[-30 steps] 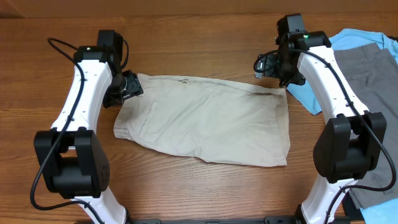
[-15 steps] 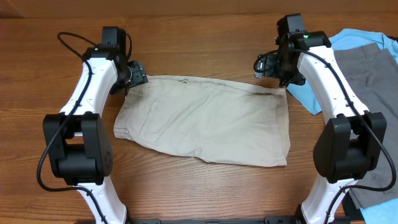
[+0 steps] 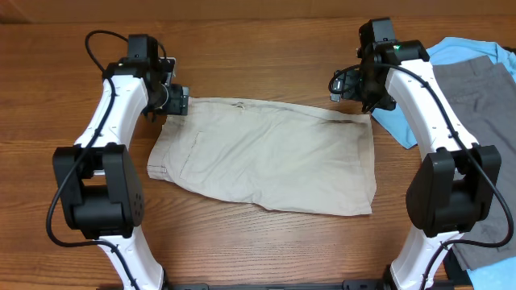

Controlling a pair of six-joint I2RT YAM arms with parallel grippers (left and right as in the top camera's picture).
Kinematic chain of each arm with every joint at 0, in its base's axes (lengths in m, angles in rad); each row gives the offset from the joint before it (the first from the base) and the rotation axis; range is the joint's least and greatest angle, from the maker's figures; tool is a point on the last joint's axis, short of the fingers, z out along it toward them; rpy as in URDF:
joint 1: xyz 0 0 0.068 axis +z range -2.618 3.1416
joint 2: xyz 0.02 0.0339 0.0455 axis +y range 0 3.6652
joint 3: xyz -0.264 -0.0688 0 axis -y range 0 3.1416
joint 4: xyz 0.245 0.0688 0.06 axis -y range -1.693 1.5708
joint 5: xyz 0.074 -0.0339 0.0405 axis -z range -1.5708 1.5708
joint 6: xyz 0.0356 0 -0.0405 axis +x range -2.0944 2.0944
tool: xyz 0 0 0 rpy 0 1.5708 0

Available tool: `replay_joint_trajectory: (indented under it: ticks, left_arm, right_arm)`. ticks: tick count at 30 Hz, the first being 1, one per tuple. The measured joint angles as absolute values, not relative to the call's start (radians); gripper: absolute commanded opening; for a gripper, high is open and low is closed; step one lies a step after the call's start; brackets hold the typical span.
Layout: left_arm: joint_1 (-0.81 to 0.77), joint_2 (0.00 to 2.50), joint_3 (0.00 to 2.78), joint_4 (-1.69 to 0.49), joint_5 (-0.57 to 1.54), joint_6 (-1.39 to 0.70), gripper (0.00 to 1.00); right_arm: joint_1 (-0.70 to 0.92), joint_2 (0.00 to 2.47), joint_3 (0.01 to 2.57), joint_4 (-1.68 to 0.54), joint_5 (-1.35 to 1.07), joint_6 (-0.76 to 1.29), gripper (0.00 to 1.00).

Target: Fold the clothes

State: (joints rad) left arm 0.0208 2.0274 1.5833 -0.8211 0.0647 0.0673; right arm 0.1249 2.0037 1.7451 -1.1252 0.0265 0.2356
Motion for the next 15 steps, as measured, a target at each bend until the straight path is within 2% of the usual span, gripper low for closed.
replay_joint_trajectory:
  ticks: [12, 15]
  left_arm:
    - [0.024, 2.113, 1.579, -0.758, 0.084, 0.116, 0.69]
    - [0.024, 2.154, 1.578, -0.746, 0.093, 0.116, 0.58]
  right_arm:
    - [0.125, 2.004, 1.745, -1.126, 0.027, 0.235, 1.0]
    - [0.125, 2.004, 1.745, -1.125, 0.027, 0.235, 1.0]
